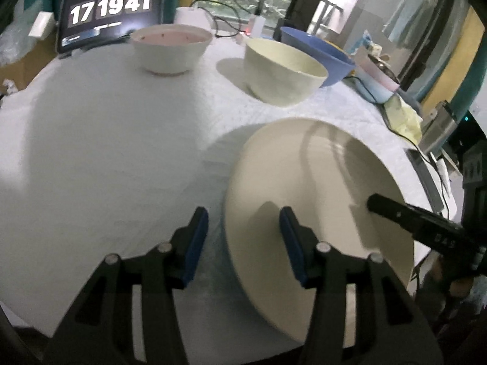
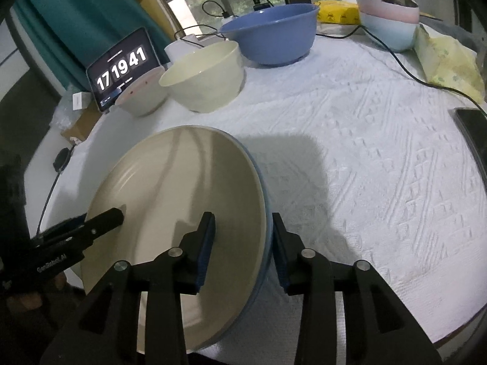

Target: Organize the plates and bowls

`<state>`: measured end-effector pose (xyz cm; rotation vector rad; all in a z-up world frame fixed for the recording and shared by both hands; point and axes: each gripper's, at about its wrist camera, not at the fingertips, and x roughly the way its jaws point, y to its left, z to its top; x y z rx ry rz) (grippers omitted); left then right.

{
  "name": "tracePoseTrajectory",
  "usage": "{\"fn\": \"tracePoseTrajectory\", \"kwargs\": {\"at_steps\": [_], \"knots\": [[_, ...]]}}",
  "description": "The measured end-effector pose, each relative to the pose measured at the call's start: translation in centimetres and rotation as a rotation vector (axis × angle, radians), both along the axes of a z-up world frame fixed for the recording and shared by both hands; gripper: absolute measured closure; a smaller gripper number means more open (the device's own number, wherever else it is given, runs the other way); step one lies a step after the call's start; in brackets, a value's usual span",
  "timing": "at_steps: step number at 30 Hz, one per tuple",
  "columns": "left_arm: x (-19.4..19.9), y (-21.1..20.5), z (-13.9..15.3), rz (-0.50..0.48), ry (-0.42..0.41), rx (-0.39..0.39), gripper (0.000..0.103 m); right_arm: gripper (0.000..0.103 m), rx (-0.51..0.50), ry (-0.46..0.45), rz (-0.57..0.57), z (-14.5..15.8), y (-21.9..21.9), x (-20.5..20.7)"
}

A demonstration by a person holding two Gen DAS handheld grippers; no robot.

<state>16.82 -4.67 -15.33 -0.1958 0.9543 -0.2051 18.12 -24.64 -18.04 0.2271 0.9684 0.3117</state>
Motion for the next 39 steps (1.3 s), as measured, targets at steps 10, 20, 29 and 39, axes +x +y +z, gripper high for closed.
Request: {"fn": "tracePoseTrajectory", "kwargs": {"at_steps": [10, 20, 29, 39], "knots": [[0.5, 0.4, 0.4, 0.008, -0.017, 0.009, 0.06, 0.066, -0.032, -0.002, -0.011, 0.4, 1.3, 0.6], [1.7, 3.9, 1.7, 0.079, -0.056, 0.013, 0.06, 0.066, -0.044, -0.037, 0.041, 2.0, 5.1, 3.4], [2.5, 8.0, 2.1, 0.151, -0.064, 0.013, 0.06, 0.066, -0.053, -0.046, 0.106, 2.6, 9.0, 5.7], [3.7, 12.0, 1.8, 0.23, -0.054, 0.024, 0.06, 0.066, -0.061, -0.032, 0.18, 2.5, 13.9, 8.2]]}}
